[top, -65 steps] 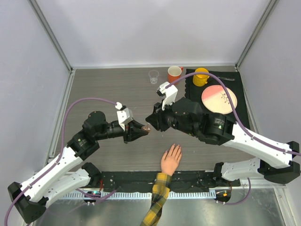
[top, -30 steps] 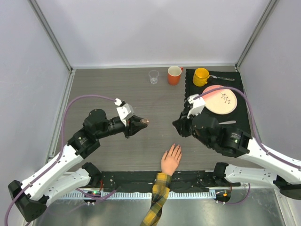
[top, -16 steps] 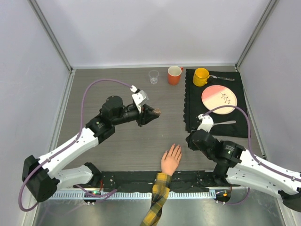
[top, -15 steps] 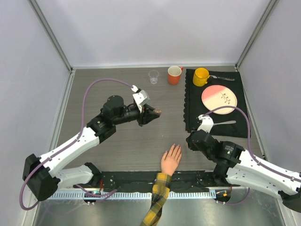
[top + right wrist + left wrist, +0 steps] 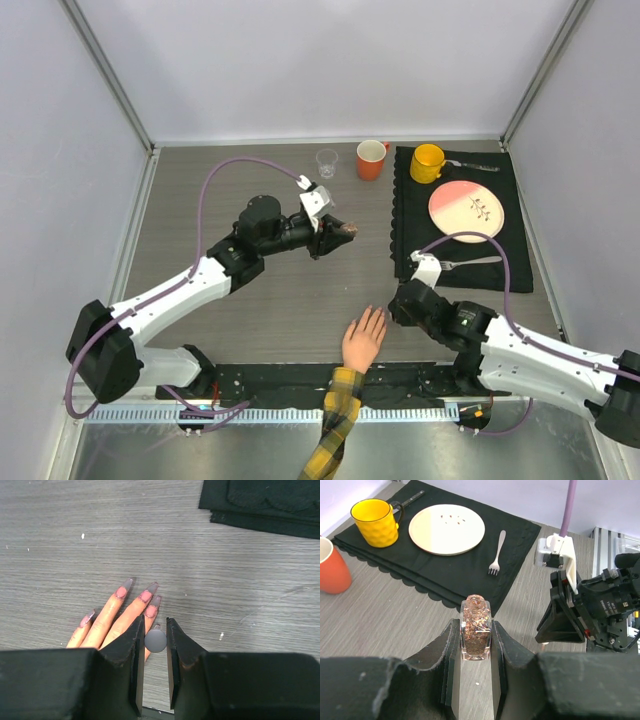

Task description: Paint the nails

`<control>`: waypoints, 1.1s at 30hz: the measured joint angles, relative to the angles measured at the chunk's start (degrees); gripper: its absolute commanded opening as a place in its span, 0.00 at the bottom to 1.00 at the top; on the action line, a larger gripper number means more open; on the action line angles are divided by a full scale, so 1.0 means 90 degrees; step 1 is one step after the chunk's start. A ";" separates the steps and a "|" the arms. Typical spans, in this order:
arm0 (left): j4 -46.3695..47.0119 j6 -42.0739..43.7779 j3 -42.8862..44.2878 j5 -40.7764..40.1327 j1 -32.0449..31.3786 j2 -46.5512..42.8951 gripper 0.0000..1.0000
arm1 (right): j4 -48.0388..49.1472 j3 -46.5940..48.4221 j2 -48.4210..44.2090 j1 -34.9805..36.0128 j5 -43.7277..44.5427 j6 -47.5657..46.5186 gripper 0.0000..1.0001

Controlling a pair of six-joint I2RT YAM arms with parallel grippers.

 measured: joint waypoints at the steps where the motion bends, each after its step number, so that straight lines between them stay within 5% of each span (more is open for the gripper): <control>1: -0.0002 0.0022 0.0000 0.0005 0.0000 0.0000 0.00 | 0.0044 0.0000 0.0070 -0.0005 -0.0044 -0.0005 0.01; 33: 0.0092 0.0454 0.0000 0.0036 0.0002 0.0175 0.00 | 0.0364 0.0000 0.0641 -0.0090 -0.0442 -0.0090 0.01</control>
